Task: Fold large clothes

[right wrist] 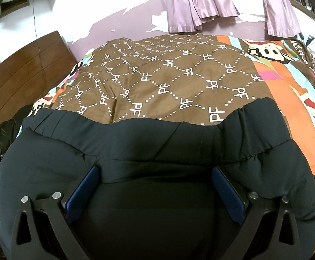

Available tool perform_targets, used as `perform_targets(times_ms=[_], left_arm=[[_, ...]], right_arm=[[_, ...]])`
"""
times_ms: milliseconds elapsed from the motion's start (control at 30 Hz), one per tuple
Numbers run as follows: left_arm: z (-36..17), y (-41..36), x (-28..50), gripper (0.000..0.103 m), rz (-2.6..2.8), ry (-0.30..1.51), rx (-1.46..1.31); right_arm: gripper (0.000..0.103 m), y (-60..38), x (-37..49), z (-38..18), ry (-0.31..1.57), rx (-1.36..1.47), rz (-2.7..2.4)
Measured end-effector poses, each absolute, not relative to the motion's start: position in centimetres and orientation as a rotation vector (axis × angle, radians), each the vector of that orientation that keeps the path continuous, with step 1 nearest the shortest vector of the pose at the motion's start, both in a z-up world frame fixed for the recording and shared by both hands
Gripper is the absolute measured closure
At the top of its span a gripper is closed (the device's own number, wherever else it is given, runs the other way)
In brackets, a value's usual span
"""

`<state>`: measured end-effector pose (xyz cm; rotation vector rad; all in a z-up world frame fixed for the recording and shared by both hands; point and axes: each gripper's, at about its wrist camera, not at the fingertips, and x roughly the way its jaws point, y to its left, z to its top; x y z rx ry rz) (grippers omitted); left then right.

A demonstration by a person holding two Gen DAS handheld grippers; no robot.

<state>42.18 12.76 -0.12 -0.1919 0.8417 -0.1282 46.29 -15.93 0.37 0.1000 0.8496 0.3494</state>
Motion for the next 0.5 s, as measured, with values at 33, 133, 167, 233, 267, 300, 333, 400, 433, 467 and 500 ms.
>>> perform_targets(times_ms=[33,133,167,233,267,300,333,400,433,467,500], left_arm=[[-0.12,12.76,42.19,0.001,-0.128,0.842,-0.192],[-0.12,12.76,42.18,0.001,-0.128,0.842,-0.193],[-0.17,12.77,42.17,0.001,-0.128,0.840,-0.193],[-0.10,12.72,42.17,0.001,-0.128,0.839,-0.193],[-0.09,12.71,42.18,0.001,-0.128,0.838,-0.193],[-0.07,12.70,42.17,0.001,-0.128,0.838,-0.193],[-0.05,12.74,42.16,0.001,-0.128,0.836,-0.193],[-0.02,12.76,42.16,0.001,-0.128,0.835,-0.192],[0.03,12.77,42.17,0.001,-0.128,0.834,-0.191],[0.04,12.78,42.20,0.001,-0.128,0.835,-0.191],[0.02,12.75,42.14,0.001,-0.128,0.834,-0.192]], right_arm=[[0.000,-15.93,46.29,0.38,0.849,0.100,0.349],[0.000,-15.93,46.30,0.37,0.850,0.098,0.349],[0.000,-15.90,46.30,0.35,0.851,0.096,0.348],[0.000,-15.81,46.31,0.34,0.854,0.090,0.344],[0.000,-15.74,46.29,0.36,0.855,0.085,0.341],[0.000,-15.70,46.23,0.38,0.856,0.080,0.338],[0.000,-15.61,46.21,0.40,0.857,0.075,0.336],[0.000,-15.57,46.13,0.40,0.854,0.071,0.333],[0.000,-15.53,46.08,0.42,0.852,0.068,0.331],[0.000,-15.49,46.05,0.43,0.851,0.065,0.329],[0.000,-15.41,46.01,0.45,0.850,0.062,0.328]])
